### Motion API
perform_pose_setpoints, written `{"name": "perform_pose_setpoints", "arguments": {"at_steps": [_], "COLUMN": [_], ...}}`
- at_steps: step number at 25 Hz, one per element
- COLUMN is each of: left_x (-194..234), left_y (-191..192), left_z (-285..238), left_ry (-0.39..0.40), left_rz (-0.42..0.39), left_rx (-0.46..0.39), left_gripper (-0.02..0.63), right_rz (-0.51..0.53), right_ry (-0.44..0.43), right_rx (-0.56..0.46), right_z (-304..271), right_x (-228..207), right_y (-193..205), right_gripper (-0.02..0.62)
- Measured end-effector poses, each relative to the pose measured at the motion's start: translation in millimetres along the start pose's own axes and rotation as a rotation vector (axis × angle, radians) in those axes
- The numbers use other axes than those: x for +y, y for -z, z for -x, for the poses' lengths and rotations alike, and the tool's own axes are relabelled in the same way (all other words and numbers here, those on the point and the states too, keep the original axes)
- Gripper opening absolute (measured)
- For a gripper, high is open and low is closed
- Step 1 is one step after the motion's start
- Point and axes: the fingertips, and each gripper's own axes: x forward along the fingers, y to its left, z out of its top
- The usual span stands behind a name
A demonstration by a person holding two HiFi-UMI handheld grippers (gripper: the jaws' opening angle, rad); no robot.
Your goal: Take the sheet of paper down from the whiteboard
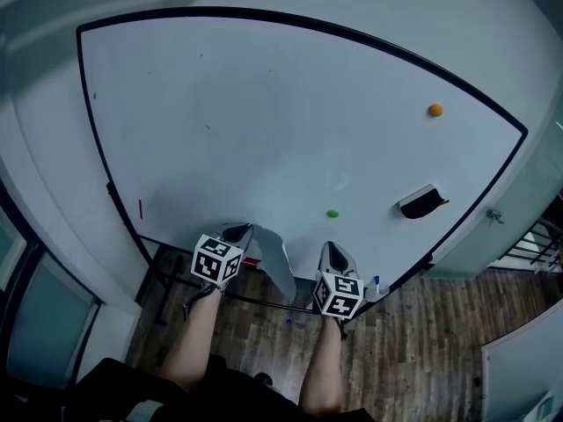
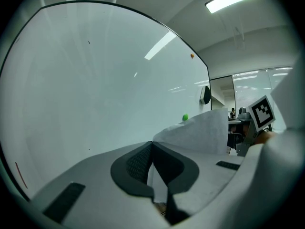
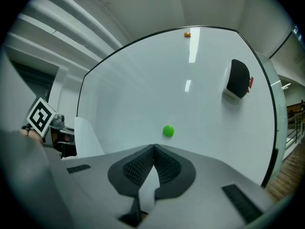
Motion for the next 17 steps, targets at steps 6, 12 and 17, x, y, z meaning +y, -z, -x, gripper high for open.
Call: {"name": "perform_pose_setpoints", "arguments": {"at_steps": [6, 12, 17], "left_x": [-4.3, -8.4, -8.3], "left_y": [-5.8, -8.3, -9.3], "left_z": [-4.2, -6.7, -10.5], "left_ry": [0.005, 0.007, 0.007], "left_rz": [-0.011, -0.020, -0.024], "left_rx": [-0.001, 0.001, 0.005], "left_gripper": [0.021, 0.021, 0.021], "right_rz": [-0.001, -0.010, -0.013], "right_ry": [0.001, 0.001, 0.002], "right_rx": [-0.003, -0.007, -0.009], "right_z": [-0.1, 1.3, -0.7], "right_x": [-5.0, -10.0, -12.7], "right_y": [-1.3, -3.0, -2.4], "right_gripper": [0.025, 0.025, 0.025]}}
